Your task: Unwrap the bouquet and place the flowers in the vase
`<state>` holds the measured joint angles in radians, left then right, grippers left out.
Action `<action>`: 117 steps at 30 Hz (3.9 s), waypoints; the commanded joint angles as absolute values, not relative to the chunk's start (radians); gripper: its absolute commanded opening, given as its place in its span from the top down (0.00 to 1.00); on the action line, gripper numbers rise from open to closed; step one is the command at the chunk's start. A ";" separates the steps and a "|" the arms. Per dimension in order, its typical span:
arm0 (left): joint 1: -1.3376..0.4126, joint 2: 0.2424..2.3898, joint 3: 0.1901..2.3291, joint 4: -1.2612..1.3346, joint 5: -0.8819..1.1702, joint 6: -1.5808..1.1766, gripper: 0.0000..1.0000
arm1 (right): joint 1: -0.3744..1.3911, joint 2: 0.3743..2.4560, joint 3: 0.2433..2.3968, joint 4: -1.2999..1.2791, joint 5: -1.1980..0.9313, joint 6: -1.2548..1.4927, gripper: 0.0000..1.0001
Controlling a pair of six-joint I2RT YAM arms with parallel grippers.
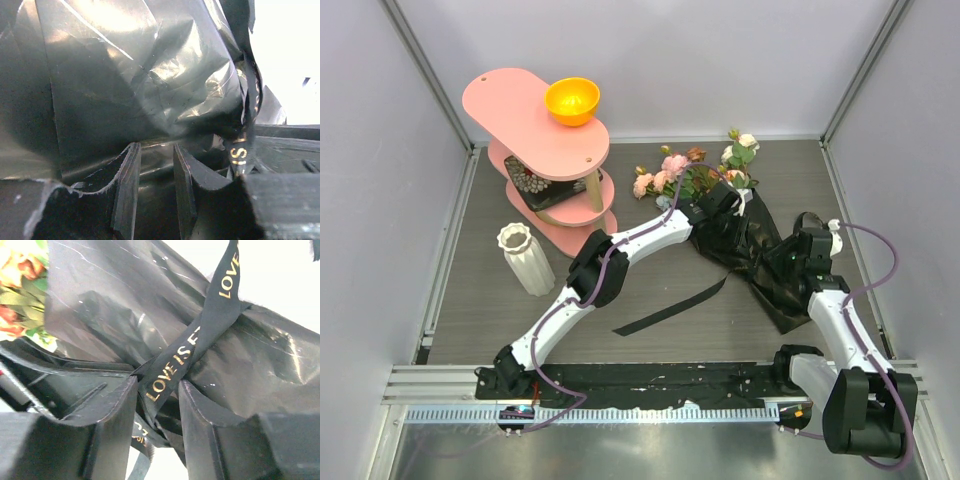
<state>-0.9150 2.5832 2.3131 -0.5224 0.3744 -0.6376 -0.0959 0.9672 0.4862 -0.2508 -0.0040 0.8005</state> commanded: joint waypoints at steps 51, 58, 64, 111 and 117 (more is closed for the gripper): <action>-0.908 2.608 2.313 -0.522 0.377 -0.617 0.64 | -0.118 0.890 0.506 -0.305 -0.023 0.848 0.75; -0.907 2.609 2.313 -0.523 0.380 -0.614 0.64 | -0.118 0.877 0.476 -0.278 -0.005 0.845 0.68; -0.905 2.611 2.315 -0.523 0.379 -0.615 0.64 | -0.120 0.882 0.503 -0.252 -0.005 0.818 0.94; -0.887 2.593 2.329 -0.555 0.341 -0.623 0.66 | -0.071 1.238 1.850 0.609 -0.846 1.516 0.99; -0.885 2.426 2.321 -0.565 0.353 -0.617 0.54 | 0.262 1.230 1.826 -0.110 -0.811 0.977 0.99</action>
